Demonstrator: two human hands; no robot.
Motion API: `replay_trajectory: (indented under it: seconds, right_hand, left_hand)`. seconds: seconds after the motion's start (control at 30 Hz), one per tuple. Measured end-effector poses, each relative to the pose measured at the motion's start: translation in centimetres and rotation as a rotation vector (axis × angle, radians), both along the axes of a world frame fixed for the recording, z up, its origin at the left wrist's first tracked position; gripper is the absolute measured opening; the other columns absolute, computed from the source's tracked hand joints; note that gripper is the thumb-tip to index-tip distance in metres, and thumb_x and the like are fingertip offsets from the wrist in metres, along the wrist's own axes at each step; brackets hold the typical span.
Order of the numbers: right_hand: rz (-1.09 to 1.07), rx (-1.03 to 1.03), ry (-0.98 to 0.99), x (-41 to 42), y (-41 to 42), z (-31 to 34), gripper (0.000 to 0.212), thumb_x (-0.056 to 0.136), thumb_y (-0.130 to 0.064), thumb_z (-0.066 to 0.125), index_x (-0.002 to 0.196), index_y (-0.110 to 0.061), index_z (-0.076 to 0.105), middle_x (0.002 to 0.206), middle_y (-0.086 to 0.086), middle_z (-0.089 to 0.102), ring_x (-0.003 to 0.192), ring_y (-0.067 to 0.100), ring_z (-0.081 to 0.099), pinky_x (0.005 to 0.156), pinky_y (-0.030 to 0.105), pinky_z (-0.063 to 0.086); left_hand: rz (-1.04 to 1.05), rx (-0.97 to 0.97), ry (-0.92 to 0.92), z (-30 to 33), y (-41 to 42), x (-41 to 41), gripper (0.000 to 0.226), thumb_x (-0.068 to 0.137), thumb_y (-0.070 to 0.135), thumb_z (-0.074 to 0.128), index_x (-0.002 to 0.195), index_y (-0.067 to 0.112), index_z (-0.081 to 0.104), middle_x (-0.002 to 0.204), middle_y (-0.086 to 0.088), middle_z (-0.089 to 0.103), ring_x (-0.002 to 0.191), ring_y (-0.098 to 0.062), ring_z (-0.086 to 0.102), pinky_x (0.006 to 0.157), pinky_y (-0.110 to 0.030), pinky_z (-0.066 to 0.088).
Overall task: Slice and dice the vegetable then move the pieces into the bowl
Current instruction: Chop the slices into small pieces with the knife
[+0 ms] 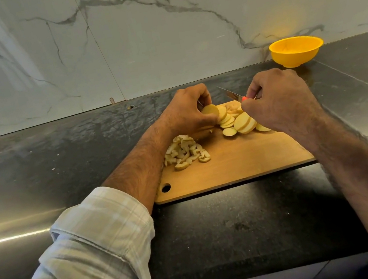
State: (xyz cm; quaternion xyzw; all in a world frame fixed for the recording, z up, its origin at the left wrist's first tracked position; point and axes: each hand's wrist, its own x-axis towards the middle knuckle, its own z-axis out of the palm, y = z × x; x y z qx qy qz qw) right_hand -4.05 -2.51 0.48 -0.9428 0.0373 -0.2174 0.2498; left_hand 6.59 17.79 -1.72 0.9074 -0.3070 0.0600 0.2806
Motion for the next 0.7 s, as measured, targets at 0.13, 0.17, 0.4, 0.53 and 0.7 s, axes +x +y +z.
replay_trajectory:
  seconds: [0.13,0.17,0.4,0.53,0.7]
  right_hand:
    - [0.010,-0.002,-0.011,-0.2,0.1,0.1,0.013,0.090,-0.032,0.073,0.093,-0.019,0.072,0.090,0.002,0.068,0.084,0.016,0.061,0.057,0.024,0.040]
    - [0.020,0.001,-0.011,-0.2,0.1,0.1,0.012,0.090,-0.032,0.073,0.091,-0.020,0.071,0.088,0.001,0.068,0.082,0.016,0.061,0.057,0.024,0.040]
    - [0.261,-0.087,0.154,-2.1,2.6,0.1,0.009,0.091,-0.040,0.072,0.091,-0.031,0.068,0.087,-0.011,0.065,0.081,0.010,0.060,0.060,0.029,0.046]
    - [0.310,-0.254,0.330,-2.6,4.0,-0.2,0.013,0.094,-0.037,0.069,0.107,-0.033,0.067,0.101,-0.010,0.061,0.091,0.012,0.057,0.073,0.030,0.050]
    - [0.201,-0.297,0.416,-2.2,3.6,0.1,0.021,0.092,-0.034,0.074,0.112,-0.029,0.070,0.104,-0.005,0.062,0.089,0.016,0.057,0.077,0.034,0.058]
  left_hand:
    - [-0.029,-0.097,0.090,0.2,0.9,0.6,0.025,0.084,0.028,0.090,0.097,0.015,0.073,0.097,0.000,0.076,0.093,-0.017,0.073,0.086,-0.041,0.064]
    - [-0.039,-0.133,0.126,0.3,1.3,0.6,0.025,0.083,0.026,0.091,0.097,0.013,0.075,0.098,-0.002,0.078,0.094,-0.017,0.075,0.088,-0.040,0.064]
    - [0.109,-0.492,0.132,3.2,6.2,0.0,0.031,0.082,0.019,0.091,0.098,-0.002,0.076,0.081,-0.019,0.069,0.067,-0.016,0.061,0.056,-0.025,0.051]
    - [0.104,-0.502,0.171,2.7,6.6,-1.1,0.028,0.086,0.009,0.087,0.105,-0.005,0.072,0.088,-0.021,0.076,0.070,-0.023,0.073,0.058,-0.033,0.060]
    - [0.039,-0.408,0.223,1.9,5.5,-1.2,0.022,0.089,0.002,0.082,0.109,0.001,0.073,0.092,-0.017,0.078,0.085,-0.030,0.078,0.074,-0.044,0.067]
